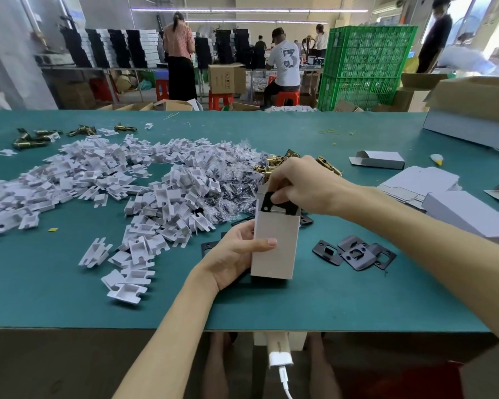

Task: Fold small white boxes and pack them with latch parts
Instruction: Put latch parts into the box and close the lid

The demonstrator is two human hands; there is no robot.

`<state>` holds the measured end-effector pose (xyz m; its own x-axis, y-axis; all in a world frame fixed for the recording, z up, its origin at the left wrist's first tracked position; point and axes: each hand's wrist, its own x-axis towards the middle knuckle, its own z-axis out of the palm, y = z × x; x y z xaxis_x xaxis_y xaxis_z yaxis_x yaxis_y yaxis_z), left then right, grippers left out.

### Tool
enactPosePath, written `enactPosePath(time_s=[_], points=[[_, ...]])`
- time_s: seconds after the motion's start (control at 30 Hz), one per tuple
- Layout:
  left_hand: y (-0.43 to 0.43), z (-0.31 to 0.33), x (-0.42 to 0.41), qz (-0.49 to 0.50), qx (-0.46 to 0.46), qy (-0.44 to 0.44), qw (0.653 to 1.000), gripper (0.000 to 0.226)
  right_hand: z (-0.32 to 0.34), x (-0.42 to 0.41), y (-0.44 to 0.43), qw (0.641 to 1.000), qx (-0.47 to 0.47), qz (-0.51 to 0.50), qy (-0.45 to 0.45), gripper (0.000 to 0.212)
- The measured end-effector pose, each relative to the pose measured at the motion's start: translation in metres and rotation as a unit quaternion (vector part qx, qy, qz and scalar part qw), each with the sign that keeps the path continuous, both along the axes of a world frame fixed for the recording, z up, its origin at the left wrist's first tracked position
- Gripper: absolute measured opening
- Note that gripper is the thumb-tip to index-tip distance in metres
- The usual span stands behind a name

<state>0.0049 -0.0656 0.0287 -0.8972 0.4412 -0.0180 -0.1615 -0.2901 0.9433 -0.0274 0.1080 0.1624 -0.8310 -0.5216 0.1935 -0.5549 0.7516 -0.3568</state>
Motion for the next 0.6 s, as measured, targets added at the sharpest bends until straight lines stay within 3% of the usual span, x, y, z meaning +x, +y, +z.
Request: enactPosePath(time_s=[0.6], points=[[0.001, 0.0, -0.001, 0.0, 0.005, 0.004, 1.0, 0.054, -0.018, 0.01, -0.015, 0.987, 0.136, 0.023, -0.082, 0.024]])
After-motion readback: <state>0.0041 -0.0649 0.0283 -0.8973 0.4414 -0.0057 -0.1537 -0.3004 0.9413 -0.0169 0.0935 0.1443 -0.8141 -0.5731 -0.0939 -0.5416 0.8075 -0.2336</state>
